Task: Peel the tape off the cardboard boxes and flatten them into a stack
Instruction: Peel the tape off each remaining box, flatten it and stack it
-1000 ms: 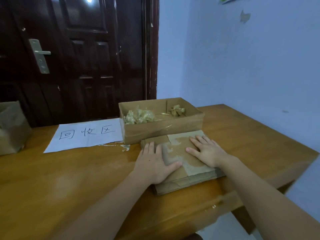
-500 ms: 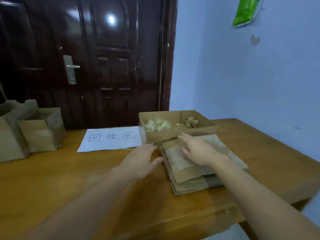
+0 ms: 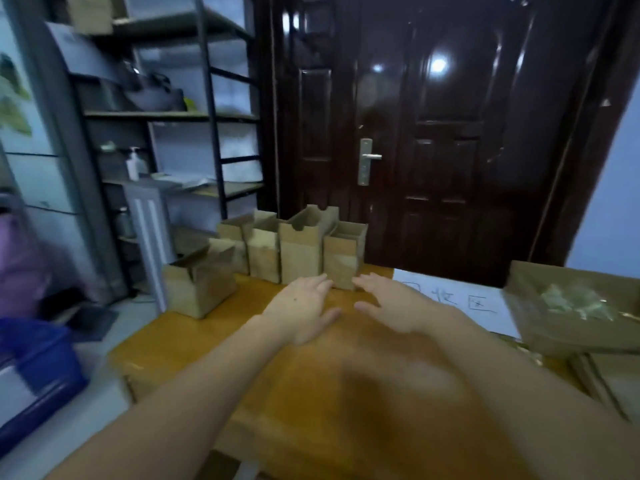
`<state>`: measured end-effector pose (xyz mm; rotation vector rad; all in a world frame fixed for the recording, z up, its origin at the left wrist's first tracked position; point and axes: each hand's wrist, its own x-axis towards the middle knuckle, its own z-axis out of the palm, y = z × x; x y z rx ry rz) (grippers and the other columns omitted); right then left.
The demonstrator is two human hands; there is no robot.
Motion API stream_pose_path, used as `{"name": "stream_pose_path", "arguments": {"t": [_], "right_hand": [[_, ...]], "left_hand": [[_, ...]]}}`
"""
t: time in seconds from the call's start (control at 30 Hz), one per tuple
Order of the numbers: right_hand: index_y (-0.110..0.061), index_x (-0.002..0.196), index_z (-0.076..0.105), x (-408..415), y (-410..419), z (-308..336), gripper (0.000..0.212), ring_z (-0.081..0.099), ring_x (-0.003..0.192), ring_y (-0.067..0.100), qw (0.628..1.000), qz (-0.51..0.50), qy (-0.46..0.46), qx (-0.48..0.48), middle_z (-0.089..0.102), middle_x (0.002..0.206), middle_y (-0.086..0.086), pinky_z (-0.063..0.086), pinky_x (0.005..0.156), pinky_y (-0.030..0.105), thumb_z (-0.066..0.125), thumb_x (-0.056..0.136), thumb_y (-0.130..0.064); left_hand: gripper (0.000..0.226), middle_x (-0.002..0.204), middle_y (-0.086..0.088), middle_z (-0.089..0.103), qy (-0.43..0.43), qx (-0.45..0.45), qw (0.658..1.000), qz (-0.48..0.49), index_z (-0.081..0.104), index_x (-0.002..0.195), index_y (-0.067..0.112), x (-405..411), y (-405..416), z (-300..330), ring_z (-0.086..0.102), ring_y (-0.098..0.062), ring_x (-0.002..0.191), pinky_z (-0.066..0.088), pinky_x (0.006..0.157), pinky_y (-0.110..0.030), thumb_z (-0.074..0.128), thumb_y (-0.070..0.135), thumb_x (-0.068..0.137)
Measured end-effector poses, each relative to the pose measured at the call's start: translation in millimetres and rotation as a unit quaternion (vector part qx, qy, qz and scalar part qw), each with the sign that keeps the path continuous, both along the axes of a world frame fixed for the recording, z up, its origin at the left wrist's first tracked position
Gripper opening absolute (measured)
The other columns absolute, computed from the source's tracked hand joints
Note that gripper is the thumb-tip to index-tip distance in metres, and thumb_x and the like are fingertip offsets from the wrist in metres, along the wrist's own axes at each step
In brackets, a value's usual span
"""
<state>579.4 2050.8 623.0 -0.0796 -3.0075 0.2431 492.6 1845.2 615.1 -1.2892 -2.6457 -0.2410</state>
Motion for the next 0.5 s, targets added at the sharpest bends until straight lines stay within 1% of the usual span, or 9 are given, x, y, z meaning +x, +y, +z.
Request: {"name": "stream_pose_path", "arguments": {"t": [0.1, 0.2, 0.33, 0.43, 0.5], "right_hand": [[-0.026, 0.161, 0.024, -51.8, -47.4, 9.2, 0.067, 0.018, 0.155, 0.014, 0.998, 0.054, 0.008, 0.015, 0.025, 0.167, -0.003, 0.018, 0.124, 0.036, 0.045, 0.104, -0.053], [-0.026, 0.161, 0.023, -93.6, -93.9, 17.2, 0.067, 0.019, 0.154, 0.015, 0.994, 0.106, 0.014, 0.018, 0.025, 0.167, -0.002, 0.018, 0.125, 0.037, 0.044, 0.104, -0.053], [-0.023, 0.162, 0.021, -141.6, -147.5, 24.7, 0.066, 0.017, 0.155, 0.018, 0.987, 0.15, 0.018, 0.05, 0.021, 0.169, 0.001, 0.017, 0.124, 0.036, 0.042, 0.106, -0.05], [-0.018, 0.163, 0.019, -173.3, -178.7, 27.1, 0.066, 0.017, 0.155, 0.021, 0.984, 0.164, 0.035, 0.056, 0.02, 0.169, 0.005, 0.017, 0.123, 0.036, 0.043, 0.107, -0.045], [-0.015, 0.162, 0.019, -191.4, -194.1, 24.3, 0.065, 0.016, 0.155, 0.023, 0.983, 0.169, 0.039, 0.062, 0.02, 0.169, 0.007, 0.018, 0.124, 0.039, 0.043, 0.107, -0.039]], "left_hand": [[0.07, 0.168, -0.003, 0.027, 0.019, 0.005, 0.999, 0.034, 0.029, 0.16, 0.02, -37.0, -49.5, 7.2, 0.025, -0.022, 0.153, 0.02, 0.125, -0.038, 0.041, 0.061, 0.104], [0.072, 0.168, -0.004, 0.026, 0.044, -0.004, 0.996, 0.079, 0.029, 0.16, 0.019, -72.6, -92.8, 9.0, 0.022, -0.021, 0.155, 0.016, 0.126, -0.038, 0.04, 0.062, 0.103], [0.079, 0.171, -0.005, 0.017, 0.071, -0.006, 0.987, 0.142, 0.019, 0.163, 0.015, -114.1, -138.7, 8.7, 0.012, -0.023, 0.157, 0.009, 0.127, -0.039, 0.037, 0.063, 0.103], [0.077, 0.171, -0.008, 0.016, 0.061, 0.001, 0.978, 0.198, 0.015, 0.164, 0.011, -138.8, -158.0, 8.9, 0.01, -0.025, 0.158, 0.009, 0.128, -0.041, 0.035, 0.057, 0.105], [0.068, 0.168, -0.008, 0.025, 0.043, -0.013, 0.975, 0.216, 0.021, 0.162, 0.01, -149.5, -162.9, 7.0, 0.015, -0.026, 0.157, 0.012, 0.127, -0.041, 0.035, 0.049, 0.108]]}}
